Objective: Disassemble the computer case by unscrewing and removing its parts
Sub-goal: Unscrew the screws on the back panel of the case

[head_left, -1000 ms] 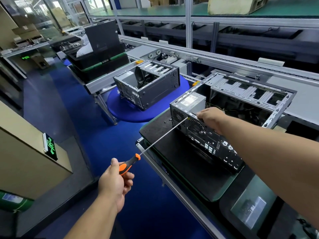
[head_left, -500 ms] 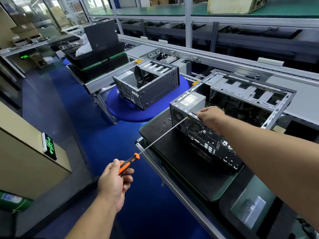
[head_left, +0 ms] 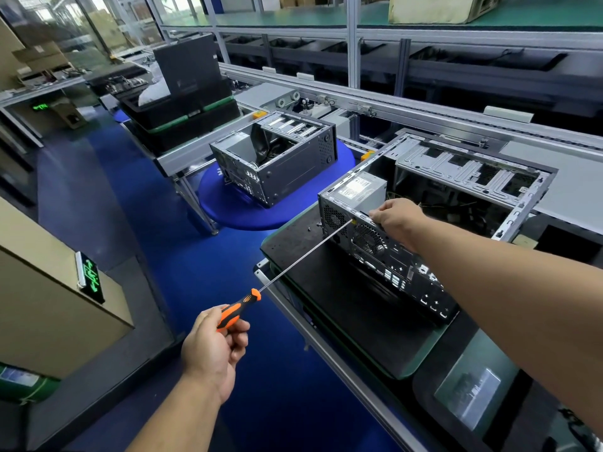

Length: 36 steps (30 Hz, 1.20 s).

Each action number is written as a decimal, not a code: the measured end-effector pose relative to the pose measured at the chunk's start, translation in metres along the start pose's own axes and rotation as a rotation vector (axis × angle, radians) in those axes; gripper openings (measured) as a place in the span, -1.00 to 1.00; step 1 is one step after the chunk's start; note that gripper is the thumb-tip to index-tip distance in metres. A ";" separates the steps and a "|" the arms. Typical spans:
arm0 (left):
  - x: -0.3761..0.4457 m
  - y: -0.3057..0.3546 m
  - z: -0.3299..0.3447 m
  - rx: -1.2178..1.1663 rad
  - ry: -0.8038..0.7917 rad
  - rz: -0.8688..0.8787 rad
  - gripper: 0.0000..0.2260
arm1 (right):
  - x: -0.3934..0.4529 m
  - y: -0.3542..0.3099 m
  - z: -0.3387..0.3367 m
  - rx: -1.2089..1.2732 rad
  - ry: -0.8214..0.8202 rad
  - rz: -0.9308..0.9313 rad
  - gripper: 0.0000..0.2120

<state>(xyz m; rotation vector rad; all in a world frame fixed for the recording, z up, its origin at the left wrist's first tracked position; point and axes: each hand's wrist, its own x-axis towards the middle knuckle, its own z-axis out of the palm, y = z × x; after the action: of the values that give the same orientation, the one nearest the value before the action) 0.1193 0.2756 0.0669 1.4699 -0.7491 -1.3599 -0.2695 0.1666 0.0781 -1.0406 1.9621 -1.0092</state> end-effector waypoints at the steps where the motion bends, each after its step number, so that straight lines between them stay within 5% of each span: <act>1: 0.001 0.000 -0.001 0.012 0.004 -0.004 -0.73 | 0.000 0.000 0.001 -0.002 0.000 0.001 -0.78; 7: 0.002 -0.002 0.000 0.020 0.052 -0.059 -0.60 | 0.001 0.000 0.001 -0.018 -0.016 0.013 -0.76; 14: 0.001 -0.002 0.002 -0.034 0.026 0.013 -0.77 | 0.001 -0.002 0.002 -0.022 0.008 0.022 -0.73; 21: -0.002 0.000 0.002 0.069 0.070 -0.001 -0.62 | 0.000 -0.003 0.002 -0.021 0.014 0.025 -0.77; 28: -0.001 0.001 0.003 -0.010 0.016 0.047 -0.82 | 0.000 -0.002 0.002 -0.001 0.007 0.036 -0.73; 36: 0.001 0.000 0.002 0.090 0.065 -0.012 -0.61 | 0.001 -0.001 0.002 0.008 0.004 0.035 -0.73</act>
<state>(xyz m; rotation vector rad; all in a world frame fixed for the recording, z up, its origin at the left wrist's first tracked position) 0.1178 0.2747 0.0665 1.5839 -0.7697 -1.2955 -0.2678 0.1650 0.0780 -0.9970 1.9718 -0.9996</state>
